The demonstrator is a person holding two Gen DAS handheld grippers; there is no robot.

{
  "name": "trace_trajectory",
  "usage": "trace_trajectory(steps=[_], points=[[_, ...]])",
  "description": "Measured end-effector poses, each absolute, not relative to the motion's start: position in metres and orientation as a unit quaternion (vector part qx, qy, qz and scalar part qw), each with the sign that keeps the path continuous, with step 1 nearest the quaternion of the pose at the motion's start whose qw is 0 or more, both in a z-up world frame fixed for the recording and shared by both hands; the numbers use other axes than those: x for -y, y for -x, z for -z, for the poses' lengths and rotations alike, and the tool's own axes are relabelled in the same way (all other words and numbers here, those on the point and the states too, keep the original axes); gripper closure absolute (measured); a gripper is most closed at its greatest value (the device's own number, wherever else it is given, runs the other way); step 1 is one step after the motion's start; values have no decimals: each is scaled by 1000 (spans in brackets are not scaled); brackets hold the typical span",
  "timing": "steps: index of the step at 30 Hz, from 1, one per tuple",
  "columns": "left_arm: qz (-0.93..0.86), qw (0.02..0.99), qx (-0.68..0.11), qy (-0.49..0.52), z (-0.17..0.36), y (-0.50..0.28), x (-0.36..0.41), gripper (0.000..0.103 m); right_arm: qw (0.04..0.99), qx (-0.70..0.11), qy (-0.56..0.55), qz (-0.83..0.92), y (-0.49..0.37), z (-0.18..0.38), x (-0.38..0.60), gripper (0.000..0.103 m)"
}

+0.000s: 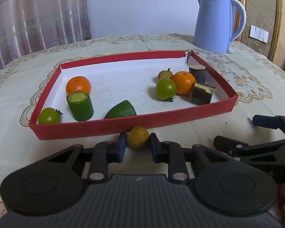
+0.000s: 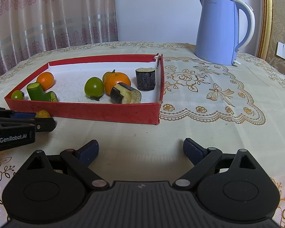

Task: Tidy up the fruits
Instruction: 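Move the left gripper to the small brown round fruit and close it, then carry the small round fruit with the left gripper into the tray, release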

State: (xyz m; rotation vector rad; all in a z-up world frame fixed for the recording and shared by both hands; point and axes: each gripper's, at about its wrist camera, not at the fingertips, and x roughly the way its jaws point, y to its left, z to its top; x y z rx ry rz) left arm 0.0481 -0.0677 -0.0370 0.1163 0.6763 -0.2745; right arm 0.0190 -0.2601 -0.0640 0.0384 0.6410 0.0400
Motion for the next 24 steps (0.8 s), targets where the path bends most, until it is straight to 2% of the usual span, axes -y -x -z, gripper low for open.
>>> trace_trajectory(steps=[14, 24], points=[[124, 952, -276, -55, -6, -59, 56, 79, 949, -315, -18, -19, -19, 64, 260, 7], [103, 953, -280, -58, 3, -112, 57, 79, 949, -315, -17, -19, -19, 64, 260, 6]])
